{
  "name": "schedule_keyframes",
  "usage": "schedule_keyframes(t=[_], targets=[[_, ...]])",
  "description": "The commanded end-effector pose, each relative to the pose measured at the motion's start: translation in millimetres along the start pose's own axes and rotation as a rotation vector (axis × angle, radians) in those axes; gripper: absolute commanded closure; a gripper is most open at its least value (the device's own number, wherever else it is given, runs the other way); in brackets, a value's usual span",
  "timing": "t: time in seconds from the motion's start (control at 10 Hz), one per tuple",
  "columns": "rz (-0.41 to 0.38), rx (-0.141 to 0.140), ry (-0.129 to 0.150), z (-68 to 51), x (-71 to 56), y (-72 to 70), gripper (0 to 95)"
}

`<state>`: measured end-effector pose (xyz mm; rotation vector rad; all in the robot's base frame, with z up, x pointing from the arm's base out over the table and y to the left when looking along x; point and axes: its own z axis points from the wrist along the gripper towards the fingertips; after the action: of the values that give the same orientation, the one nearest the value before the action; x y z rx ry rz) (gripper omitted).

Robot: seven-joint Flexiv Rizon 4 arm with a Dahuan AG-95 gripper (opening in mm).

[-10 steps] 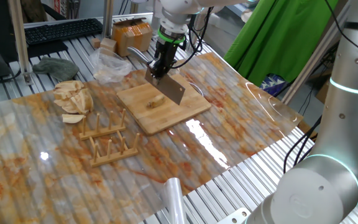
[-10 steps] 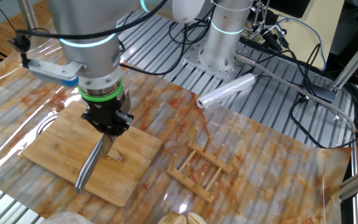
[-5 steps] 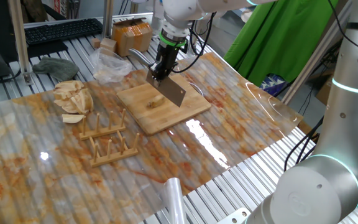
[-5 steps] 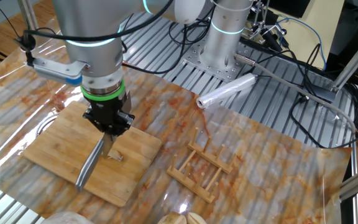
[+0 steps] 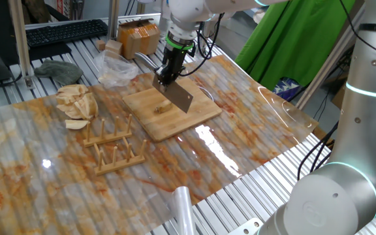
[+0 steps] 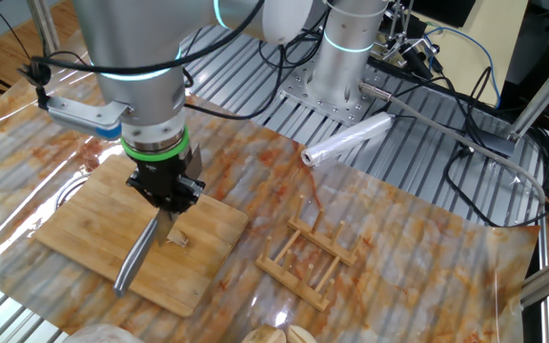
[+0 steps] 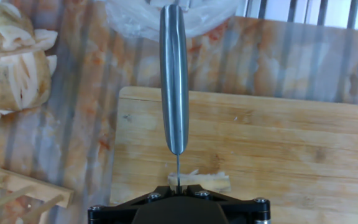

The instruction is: Slice the lotus root

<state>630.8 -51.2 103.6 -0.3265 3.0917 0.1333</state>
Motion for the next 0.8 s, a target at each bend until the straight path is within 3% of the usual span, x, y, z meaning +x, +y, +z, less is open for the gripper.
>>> schedule_keyframes(t=[0.1,0.5,0.8], targets=[[0.015,-0.011,-0.007,7.6,-4.2,5.5,95.0],[0.049,0.0,-0.028,28.7,-8.5,27.8,95.0],[0.039,0.009,-0.038,45.8,-9.4,33.2,95.0]])
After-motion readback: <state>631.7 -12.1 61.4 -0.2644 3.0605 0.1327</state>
